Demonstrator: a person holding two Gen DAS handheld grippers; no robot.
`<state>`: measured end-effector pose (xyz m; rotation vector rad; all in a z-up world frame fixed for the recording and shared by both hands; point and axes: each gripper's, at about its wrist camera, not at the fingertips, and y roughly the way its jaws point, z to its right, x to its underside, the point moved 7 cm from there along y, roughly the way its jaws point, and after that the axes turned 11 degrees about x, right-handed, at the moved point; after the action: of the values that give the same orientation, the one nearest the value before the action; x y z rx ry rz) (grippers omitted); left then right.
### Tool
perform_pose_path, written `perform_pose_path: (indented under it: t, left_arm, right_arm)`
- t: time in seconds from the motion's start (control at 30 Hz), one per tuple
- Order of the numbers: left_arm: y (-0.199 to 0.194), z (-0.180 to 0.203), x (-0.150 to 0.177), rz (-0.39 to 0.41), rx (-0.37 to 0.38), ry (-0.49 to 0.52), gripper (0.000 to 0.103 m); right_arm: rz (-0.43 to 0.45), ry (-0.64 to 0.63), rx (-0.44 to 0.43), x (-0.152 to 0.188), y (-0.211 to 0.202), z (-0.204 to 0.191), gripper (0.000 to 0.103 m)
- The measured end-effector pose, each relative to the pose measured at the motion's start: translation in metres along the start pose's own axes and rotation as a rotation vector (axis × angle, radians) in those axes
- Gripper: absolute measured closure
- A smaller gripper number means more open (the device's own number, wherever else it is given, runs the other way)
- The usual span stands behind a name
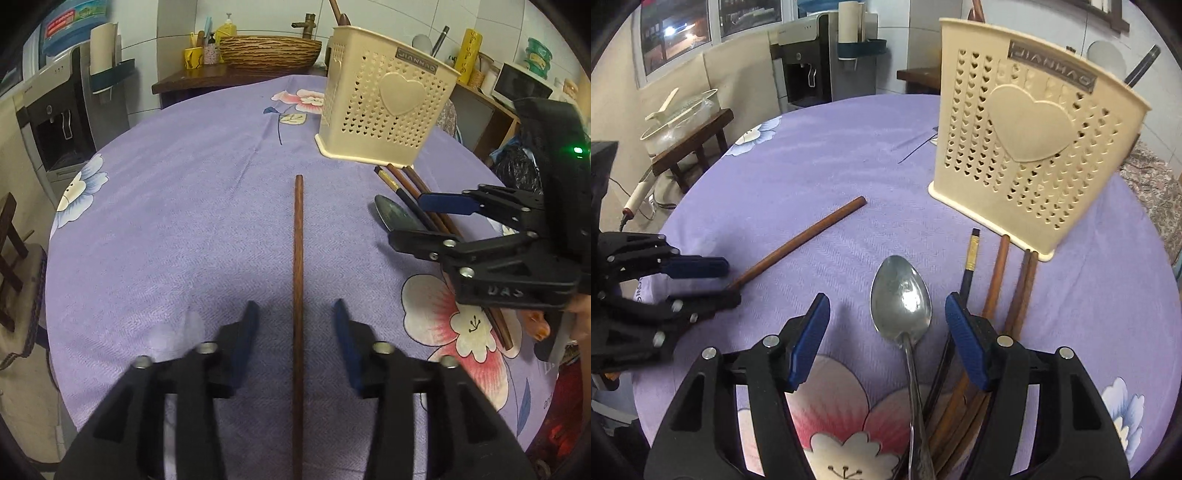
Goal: Organize utensils
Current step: 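Lower the right tool and grasp the metal spoon by its bowl, then lift the metal spoon with the right tool while the left tool approaches a wooden chopstick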
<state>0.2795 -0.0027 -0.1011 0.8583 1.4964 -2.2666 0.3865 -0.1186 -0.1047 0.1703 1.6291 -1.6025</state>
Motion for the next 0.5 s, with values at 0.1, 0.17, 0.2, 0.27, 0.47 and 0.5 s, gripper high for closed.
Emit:
perform_pose_path:
  t: [0.1, 0.17, 0.2, 0.27, 0.47, 0.5]
  left_arm:
    - [-0.005, -0.003, 0.0, 0.008, 0.0, 0.001, 0.056]
    - [-0.007, -0.006, -0.001, 0.013, 0.002, -0.003, 0.055]
    - [-0.009, -0.007, -0.001, 0.016, 0.005, -0.005, 0.055]
    - [-0.012, -0.01, -0.002, 0.021, 0.004, -0.006, 0.054]
    - [-0.013, -0.014, -0.009, 0.024, -0.001, 0.004, 0.053]
    - [-0.011, -0.013, -0.01, 0.021, -0.003, 0.008, 0.053]
  right_arm:
    - [-0.029, -0.011, 0.001, -0.002, 0.011, 0.001, 0.046]
    - [-0.054, -0.021, 0.0, -0.002, 0.02, 0.0, 0.048]
    - [-0.051, -0.018, -0.002, -0.002, 0.022, 0.0, 0.048]
    - [-0.057, -0.007, -0.006, -0.004, 0.025, 0.001, 0.049]
    - [-0.068, -0.015, 0.0, -0.006, 0.025, -0.005, 0.065]
    - [-0.071, -0.01, 0.001, -0.006, 0.025, -0.006, 0.065]
